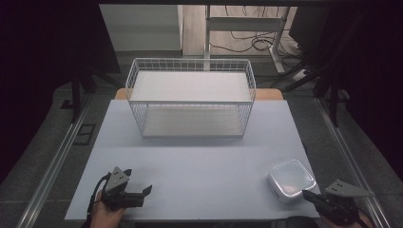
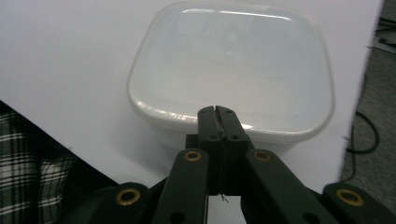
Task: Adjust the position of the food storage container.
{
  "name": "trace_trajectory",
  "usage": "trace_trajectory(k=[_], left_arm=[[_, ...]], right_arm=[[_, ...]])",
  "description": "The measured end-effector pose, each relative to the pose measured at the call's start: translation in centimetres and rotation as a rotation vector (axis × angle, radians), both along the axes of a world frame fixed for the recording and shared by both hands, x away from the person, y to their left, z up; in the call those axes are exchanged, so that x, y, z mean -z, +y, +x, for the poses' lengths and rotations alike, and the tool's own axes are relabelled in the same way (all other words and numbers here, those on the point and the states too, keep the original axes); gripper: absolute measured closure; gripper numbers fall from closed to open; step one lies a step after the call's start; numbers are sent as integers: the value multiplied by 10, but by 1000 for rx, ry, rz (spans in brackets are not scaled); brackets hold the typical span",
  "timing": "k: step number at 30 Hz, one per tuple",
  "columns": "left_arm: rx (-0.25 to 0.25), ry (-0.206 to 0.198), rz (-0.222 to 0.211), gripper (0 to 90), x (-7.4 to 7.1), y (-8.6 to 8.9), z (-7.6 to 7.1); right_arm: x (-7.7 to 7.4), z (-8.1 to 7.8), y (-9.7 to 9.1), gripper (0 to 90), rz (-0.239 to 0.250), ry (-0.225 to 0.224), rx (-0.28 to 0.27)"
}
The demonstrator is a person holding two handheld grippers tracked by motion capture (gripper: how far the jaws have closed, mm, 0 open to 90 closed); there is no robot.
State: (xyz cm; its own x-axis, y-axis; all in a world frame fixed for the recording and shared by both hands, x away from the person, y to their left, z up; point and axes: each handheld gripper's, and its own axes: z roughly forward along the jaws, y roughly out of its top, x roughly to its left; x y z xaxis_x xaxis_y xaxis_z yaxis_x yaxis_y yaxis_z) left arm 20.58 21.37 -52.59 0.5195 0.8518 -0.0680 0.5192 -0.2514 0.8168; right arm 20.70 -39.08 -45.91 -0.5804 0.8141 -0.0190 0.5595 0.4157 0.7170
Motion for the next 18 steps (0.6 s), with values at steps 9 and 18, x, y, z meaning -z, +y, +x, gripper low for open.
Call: trace_trajectory(k=[9,18], left_arm=[[-9,2,-2,48,1,0,1],[-7,9,3,49,1,0,2]], right_arm=[[-12,14,-29,891,15,-55,237],[4,40,-34,892,-10,-8,262]])
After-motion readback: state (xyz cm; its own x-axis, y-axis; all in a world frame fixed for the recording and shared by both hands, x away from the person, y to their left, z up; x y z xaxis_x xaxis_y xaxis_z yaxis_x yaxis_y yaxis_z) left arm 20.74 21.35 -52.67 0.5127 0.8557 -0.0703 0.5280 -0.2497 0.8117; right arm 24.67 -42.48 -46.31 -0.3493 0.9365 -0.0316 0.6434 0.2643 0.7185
